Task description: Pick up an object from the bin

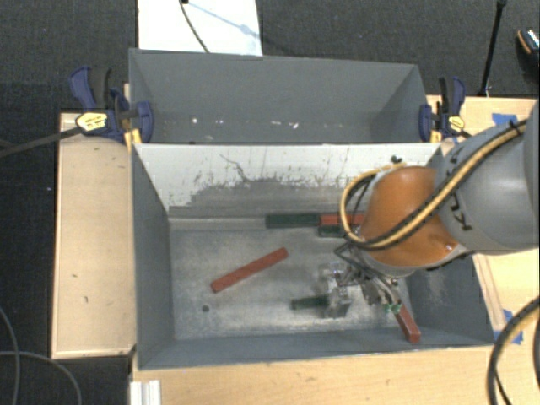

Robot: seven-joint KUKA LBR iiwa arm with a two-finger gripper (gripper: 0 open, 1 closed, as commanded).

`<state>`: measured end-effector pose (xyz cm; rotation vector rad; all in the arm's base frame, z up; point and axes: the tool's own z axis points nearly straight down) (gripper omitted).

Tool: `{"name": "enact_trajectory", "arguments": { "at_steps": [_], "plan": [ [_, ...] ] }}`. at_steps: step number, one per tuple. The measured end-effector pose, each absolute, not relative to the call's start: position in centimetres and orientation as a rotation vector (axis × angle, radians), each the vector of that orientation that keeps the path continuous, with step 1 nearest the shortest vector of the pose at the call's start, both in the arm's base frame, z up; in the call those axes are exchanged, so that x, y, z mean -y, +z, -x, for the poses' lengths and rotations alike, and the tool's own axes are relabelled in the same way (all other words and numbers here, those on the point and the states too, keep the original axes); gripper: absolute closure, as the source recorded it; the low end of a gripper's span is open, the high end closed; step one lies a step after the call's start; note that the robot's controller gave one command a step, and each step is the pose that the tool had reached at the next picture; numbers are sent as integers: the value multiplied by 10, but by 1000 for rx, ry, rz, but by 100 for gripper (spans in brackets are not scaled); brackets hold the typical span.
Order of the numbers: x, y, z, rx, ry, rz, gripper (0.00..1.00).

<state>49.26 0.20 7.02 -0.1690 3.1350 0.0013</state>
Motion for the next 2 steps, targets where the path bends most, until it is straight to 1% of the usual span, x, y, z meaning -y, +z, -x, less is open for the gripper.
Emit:
{"name": "enact_trajectory", "arguments": {
  "at_steps": [1,2],
  "plan": [
    [-38,183,-532,-3120,2,230,100],
    [-46,313,-551,-3119,0,244,100]
  ]
}}
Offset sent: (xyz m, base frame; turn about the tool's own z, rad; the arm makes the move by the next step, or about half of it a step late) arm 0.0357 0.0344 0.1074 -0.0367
